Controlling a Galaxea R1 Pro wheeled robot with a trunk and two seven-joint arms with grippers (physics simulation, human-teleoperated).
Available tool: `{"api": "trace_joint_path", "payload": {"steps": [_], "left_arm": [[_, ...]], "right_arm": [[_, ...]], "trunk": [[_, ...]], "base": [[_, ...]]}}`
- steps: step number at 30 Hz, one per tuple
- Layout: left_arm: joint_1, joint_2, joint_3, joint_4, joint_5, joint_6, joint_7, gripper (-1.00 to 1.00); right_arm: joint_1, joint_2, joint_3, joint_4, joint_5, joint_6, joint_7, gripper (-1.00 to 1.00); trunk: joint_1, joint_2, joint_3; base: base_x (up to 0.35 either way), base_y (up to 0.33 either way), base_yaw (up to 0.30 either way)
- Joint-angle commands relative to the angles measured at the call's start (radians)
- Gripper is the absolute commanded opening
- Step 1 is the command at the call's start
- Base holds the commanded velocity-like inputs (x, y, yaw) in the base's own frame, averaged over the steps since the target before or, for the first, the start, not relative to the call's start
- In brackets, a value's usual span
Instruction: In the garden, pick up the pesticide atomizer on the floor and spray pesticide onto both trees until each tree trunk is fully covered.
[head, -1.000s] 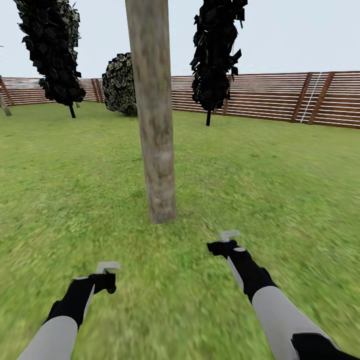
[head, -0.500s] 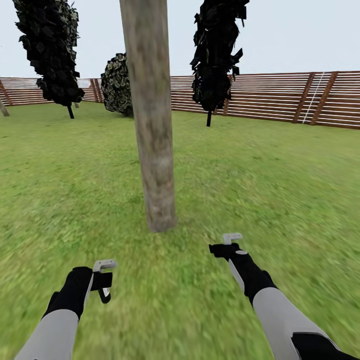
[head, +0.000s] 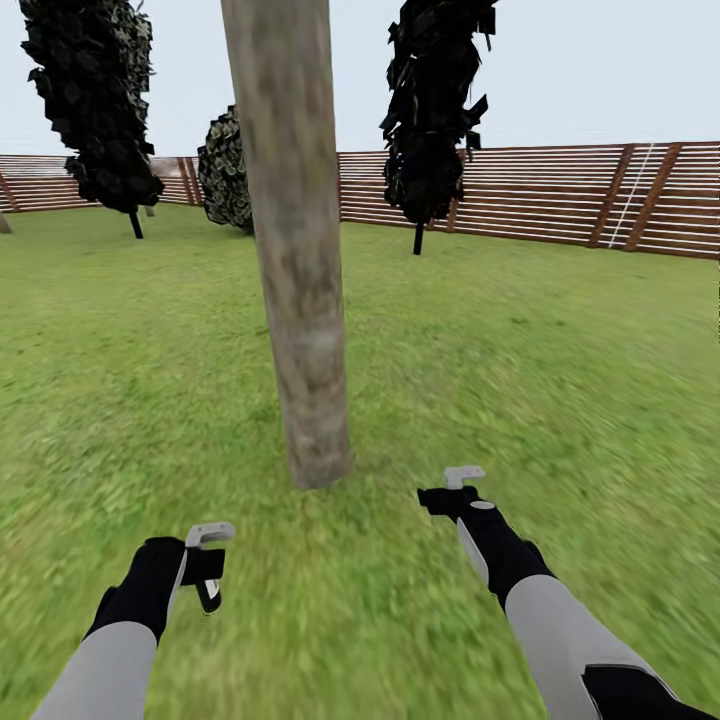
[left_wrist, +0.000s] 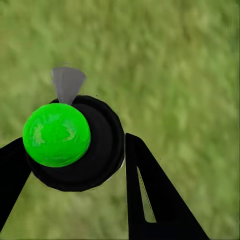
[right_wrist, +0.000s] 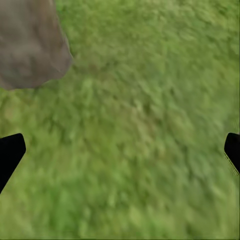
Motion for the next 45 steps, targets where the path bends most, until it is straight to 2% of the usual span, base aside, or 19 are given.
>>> {"api": "trace_joint_path", "payload": {"steps": [1, 8, 16, 19, 24, 31, 32, 33, 34, 35, 36, 37, 38, 39, 41, 43, 45], "left_arm": [[-0.001, -0.001, 0.006, -0.002, -0.01, 0.002, -0.01, -1.0], [0.001, 0.0, 0.007, 0.0, -0.011, 0.003, -0.009, -1.0], [0.004, 0.003, 0.011, 0.048, -0.013, 0.019, -0.009, -1.0], [0.003, 0.004, 0.016, 0.049, -0.011, 0.023, -0.011, -1.0], [0.004, 0.007, 0.008, 0.049, -0.009, 0.091, -0.02, -1.0], [-0.009, 0.009, 0.002, 0.017, -0.011, 0.106, -0.023, -1.0], [-0.022, 0.014, 0.002, -0.02, -0.01, 0.15, -0.034, -1.0], [-0.032, 0.023, 0.001, -0.06, -0.01, 0.216, -0.064, -1.0], [-0.037, 0.031, -0.001, -0.085, -0.011, 0.251, -0.095, -1.0], [-0.042, 0.056, -0.038, -0.138, -0.017, 0.296, -0.201, -1.0], [-0.042, 0.079, -0.119, -0.165, -0.026, 0.314, -0.276, -1.0], [-0.042, 0.088, -0.167, -0.173, -0.029, 0.32, -0.302, -1.0], [-0.04, 0.096, -0.229, -0.179, -0.031, 0.325, -0.325, -1.0], [-0.037, 0.096, -0.274, -0.183, -0.032, 0.328, -0.337, -1.0], [-0.033, 0.088, -0.315, -0.187, -0.03, 0.331, -0.348, -1.0], [-0.036, 0.088, -0.32, -0.187, -0.028, 0.332, -0.35, -1.0], [-0.041, 0.099, -0.316, -0.186, -0.026, 0.333, -0.351, -1.0]], "right_arm": [[0.0, 0.001, -0.006, -0.002, 0.01, 0.006, 0.004, 1.0], [0.0, 0.002, -0.005, -0.002, 0.01, 0.006, 0.004, 1.0], [0.0, 0.002, -0.006, -0.001, 0.01, 0.006, 0.002, 1.0], [0.0, 0.002, -0.005, -0.001, 0.01, 0.006, 0.002, 1.0], [0.0, 0.003, -0.004, 0.001, 0.01, 0.006, 0.002, 1.0], [0.0, 0.003, -0.004, 0.001, 0.012, 0.006, 0.002, 1.0], [0.0, 0.002, -0.004, 0.001, 0.012, 0.006, 0.003, 1.0], [0.0, 0.003, -0.005, 0.001, 0.012, 0.006, 0.003, 1.0], [0.0, 0.003, -0.005, 0.001, 0.012, 0.006, 0.002, 1.0], [0.0, 0.003, -0.005, 0.001, 0.012, 0.006, 0.002, 1.0], [0.0, 0.003, -0.005, 0.001, 0.012, 0.006, 0.002, 1.0], [0.0, 0.002, -0.005, 0.001, 0.012, 0.006, 0.002, 1.0], [0.0, 0.002, -0.005, 0.001, 0.012, 0.006, 0.002, 1.0], [0.0, 0.002, -0.006, 0.001, 0.012, 0.006, 0.002, 1.0], [0.0, 0.001, -0.006, 0.001, 0.013, 0.006, 0.002, 1.0], [0.0, 0.001, -0.006, 0.001, 0.013, 0.006, 0.002, 1.0], [0.0, 0.001, -0.006, 0.001, 0.013, 0.006, 0.002, 1.0]], "trunk": [[0.0, 0.0, -0.001], [0.0, 0.0, -0.001], [0.0, 0.0, -0.001], [0.0, 0.0, -0.001], [0.0, 0.0, -0.001], [0.0, 0.0, -0.001], [0.0, 0.0, -0.001], [0.0, 0.0, -0.001], [0.0, 0.0, -0.001], [0.0, 0.0, -0.001], [0.0, 0.0, -0.001], [0.0, 0.0, -0.001], [0.0, 0.0, -0.001], [0.0, 0.0, -0.001], [0.0, 0.0, -0.001], [0.0, 0.0, -0.001], [0.0, 0.0, -0.001]], "base": [[0.338, 0.0, -0.139], [0.338, 0.0, -0.259], [0.237, 0.0, -0.284], [0.029, 0.0, -0.078], [0.003, 0.0, -0.009], [0.0, 0.0, 0.0], [0.0, 0.0, 0.0], [0.0, 0.0, 0.0], [0.0, 0.0, 0.0], [0.0, 0.0, 0.0], [0.0, 0.0, 0.0], [0.0, 0.0, 0.0], [0.0, 0.0, 0.0], [0.0, 0.0, 0.0], [0.0, 0.0, 0.0], [0.0, 0.0, 0.0], [0.0, 0.0, 0.0]]}}
